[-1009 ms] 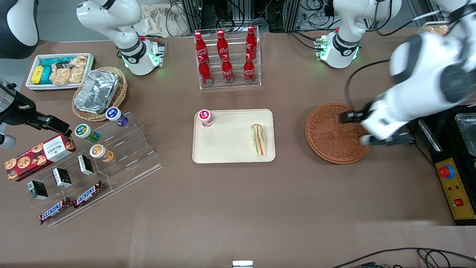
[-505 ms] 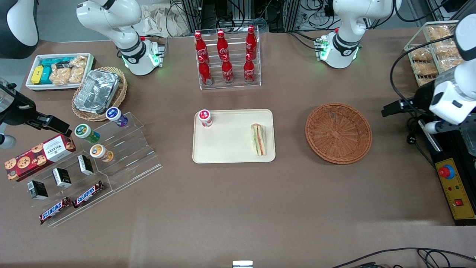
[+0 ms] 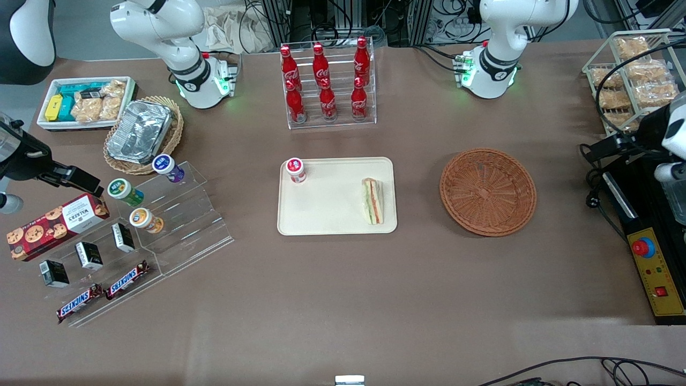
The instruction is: Place sandwich from basket to tray
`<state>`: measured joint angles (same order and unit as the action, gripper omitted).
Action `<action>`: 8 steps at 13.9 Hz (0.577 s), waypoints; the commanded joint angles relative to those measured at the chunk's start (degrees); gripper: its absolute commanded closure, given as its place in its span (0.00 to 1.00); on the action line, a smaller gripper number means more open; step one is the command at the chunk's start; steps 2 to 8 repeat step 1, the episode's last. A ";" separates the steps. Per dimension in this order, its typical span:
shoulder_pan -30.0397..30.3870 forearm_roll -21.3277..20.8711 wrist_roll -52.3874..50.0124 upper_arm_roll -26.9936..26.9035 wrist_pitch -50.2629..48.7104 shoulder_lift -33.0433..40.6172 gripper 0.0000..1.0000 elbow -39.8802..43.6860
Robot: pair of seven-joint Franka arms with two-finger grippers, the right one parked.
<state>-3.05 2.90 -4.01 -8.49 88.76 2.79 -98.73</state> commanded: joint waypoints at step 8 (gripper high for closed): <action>5.94 -0.97 1.37 6.18 -2.71 4.14 0.00 -0.67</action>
